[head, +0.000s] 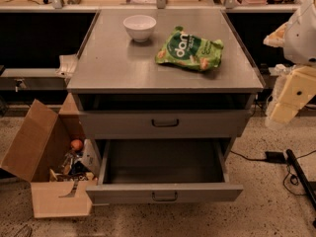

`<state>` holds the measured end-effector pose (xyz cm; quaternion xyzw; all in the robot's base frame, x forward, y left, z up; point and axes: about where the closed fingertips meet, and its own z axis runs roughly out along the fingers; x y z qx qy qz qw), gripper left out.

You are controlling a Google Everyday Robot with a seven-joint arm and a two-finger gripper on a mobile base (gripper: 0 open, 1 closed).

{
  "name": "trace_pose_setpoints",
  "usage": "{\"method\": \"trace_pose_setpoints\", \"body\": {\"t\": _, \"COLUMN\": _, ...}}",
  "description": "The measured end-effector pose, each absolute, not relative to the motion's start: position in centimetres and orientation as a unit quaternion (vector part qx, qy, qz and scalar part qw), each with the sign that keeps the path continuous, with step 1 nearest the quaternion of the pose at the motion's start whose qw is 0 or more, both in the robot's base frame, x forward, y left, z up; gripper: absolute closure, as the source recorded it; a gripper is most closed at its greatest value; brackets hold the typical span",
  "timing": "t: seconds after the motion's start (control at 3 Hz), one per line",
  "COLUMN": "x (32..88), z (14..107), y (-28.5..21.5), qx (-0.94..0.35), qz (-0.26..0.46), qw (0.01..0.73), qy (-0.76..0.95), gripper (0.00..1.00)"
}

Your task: Close middle drawer

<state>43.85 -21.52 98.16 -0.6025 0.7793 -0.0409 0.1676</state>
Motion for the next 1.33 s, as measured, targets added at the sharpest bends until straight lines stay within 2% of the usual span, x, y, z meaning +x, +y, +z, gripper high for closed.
{"method": "trace_pose_setpoints", "body": {"t": 0.67, "x": 42.9, "z": 95.6, "y": -20.4, "qx": -0.629, "qz": -0.034, "qw": 0.154, "qy": 0.761, "gripper": 0.0}}
{"method": "trace_pose_setpoints", "body": {"t": 1.33, "x": 38.0, "z": 86.8, "y": -14.7, "qx": -0.705, "qz": 0.016, "qw": 0.191, "qy": 0.683, "gripper": 0.0}}
